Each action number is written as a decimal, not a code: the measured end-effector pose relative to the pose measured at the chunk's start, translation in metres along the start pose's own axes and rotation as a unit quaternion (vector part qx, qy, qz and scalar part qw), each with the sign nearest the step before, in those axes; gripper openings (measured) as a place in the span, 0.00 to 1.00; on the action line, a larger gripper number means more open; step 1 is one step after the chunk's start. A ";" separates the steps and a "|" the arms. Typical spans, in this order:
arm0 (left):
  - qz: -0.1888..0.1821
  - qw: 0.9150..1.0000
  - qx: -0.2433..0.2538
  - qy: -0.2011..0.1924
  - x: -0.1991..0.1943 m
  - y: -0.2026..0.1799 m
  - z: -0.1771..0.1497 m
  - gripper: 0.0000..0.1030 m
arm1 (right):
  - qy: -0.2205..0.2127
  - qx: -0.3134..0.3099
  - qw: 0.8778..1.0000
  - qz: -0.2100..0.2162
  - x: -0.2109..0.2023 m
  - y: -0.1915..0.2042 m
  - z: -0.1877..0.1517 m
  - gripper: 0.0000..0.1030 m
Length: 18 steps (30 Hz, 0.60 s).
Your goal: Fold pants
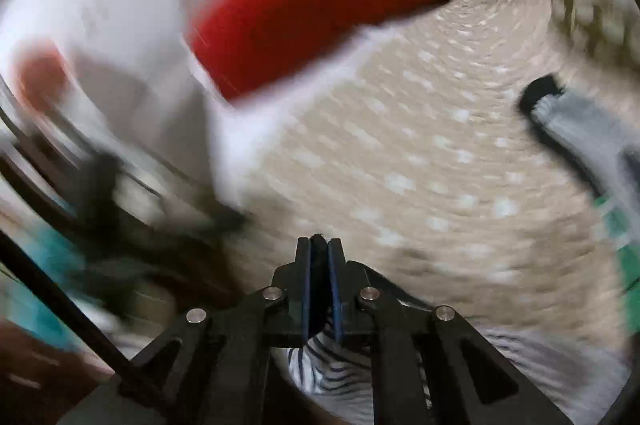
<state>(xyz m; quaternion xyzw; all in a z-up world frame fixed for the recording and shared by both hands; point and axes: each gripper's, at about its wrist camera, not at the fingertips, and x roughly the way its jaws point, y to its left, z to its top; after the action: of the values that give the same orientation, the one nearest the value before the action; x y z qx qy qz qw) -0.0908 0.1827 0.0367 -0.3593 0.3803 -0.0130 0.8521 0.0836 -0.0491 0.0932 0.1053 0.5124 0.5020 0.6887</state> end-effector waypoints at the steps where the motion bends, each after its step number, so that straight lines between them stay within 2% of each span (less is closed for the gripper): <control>1: -0.004 1.000 -0.007 0.003 0.001 0.002 0.000 0.55 | -0.016 0.032 0.999 0.021 -0.005 -0.008 0.001 0.13; 2: -0.008 1.000 -0.012 0.006 0.001 0.004 0.000 0.55 | -0.027 0.040 0.999 0.007 -0.006 -0.010 0.000 0.25; 3: -0.009 1.000 -0.013 0.007 0.000 0.004 0.000 0.55 | -0.035 0.036 0.998 -0.026 -0.009 -0.011 0.001 0.51; 4: -0.008 1.000 -0.011 0.005 -0.001 0.004 -0.001 0.55 | -0.047 0.026 0.997 -0.058 -0.012 -0.010 0.000 0.60; 5: -0.006 1.000 -0.008 0.002 -0.003 0.003 -0.001 0.55 | -0.057 0.017 0.996 -0.070 -0.016 -0.007 -0.001 0.62; 7: -0.004 1.000 -0.007 0.000 -0.005 0.002 -0.001 0.56 | -0.055 0.013 0.995 -0.078 -0.017 -0.003 -0.002 0.62; 8: -0.003 1.000 -0.008 0.000 -0.005 0.003 -0.001 0.56 | -0.051 0.009 0.995 -0.086 -0.018 0.000 -0.004 0.54; 9: -0.002 1.000 -0.009 0.000 -0.004 0.003 0.000 0.56 | -0.043 0.003 0.995 -0.093 -0.018 0.001 -0.008 0.34; 11: 0.001 1.000 -0.007 0.003 -0.002 0.001 -0.001 0.56 | -0.006 -0.017 0.994 -0.111 -0.008 0.003 -0.018 0.13; 14: 0.002 1.000 -0.002 0.008 0.000 -0.004 -0.003 0.56 | 0.034 -0.033 0.992 -0.119 0.018 0.004 -0.039 0.12; 17: 0.004 1.000 0.006 0.013 0.002 -0.011 -0.004 0.56 | 0.077 -0.045 0.983 -0.160 0.058 -0.001 -0.048 0.13; 18: 0.004 1.000 0.008 0.014 0.003 -0.013 -0.004 0.56 | 0.077 -0.046 0.983 -0.163 0.066 -0.005 -0.049 0.13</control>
<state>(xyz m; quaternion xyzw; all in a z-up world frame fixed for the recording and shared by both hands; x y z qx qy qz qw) -0.0882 0.1696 0.0415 -0.3508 0.3933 -0.0178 0.8497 0.0453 -0.0168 0.0283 -0.0501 0.5502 0.4131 0.7240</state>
